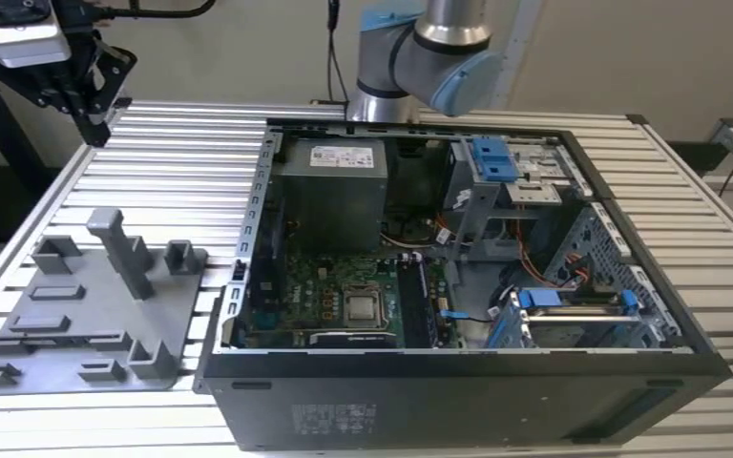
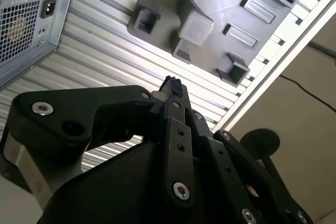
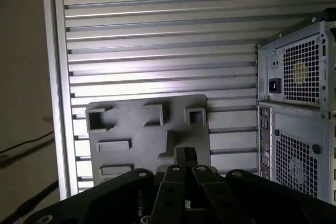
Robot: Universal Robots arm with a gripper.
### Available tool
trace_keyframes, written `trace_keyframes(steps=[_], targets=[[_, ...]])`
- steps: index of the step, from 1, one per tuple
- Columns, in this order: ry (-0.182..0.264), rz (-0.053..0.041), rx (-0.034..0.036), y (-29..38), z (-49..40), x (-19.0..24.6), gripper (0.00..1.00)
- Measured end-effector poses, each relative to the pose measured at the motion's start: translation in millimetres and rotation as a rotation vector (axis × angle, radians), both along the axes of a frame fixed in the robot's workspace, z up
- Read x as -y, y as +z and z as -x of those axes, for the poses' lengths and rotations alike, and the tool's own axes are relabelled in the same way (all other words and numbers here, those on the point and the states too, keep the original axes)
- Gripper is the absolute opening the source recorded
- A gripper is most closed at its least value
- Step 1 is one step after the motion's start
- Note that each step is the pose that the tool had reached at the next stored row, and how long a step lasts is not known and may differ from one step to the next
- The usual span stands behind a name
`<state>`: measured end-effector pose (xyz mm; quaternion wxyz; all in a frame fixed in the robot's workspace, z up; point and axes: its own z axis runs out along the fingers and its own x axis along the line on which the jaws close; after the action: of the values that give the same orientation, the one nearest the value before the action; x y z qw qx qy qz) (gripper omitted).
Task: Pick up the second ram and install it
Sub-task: 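Reach for the second ram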
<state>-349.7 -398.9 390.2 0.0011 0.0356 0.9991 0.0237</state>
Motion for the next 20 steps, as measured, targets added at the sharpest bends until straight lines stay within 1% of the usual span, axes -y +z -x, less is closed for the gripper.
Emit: trace_keyframes(steps=[3, 5, 11, 17, 18, 20], targets=[[0.000, -0.0001, -0.0009, -0.2, 5.5, 0.0, 0.11], [0.000, 0.0000, -0.0011, -0.3, 11.4, 0.0, 0.11], [0.000, -0.0001, -0.0009, -1.6, 38.0, 0.0, 0.11], [0.000, -0.0001, -0.0008, -2.9, 58.1, 0.0, 0.11], [0.000, -0.0001, -0.0004, -3.0, 61.0, 0.0, 0.11], [0.000, 0.0000, -0.0002, -3.0, 62.4, 0.0, 0.11]])
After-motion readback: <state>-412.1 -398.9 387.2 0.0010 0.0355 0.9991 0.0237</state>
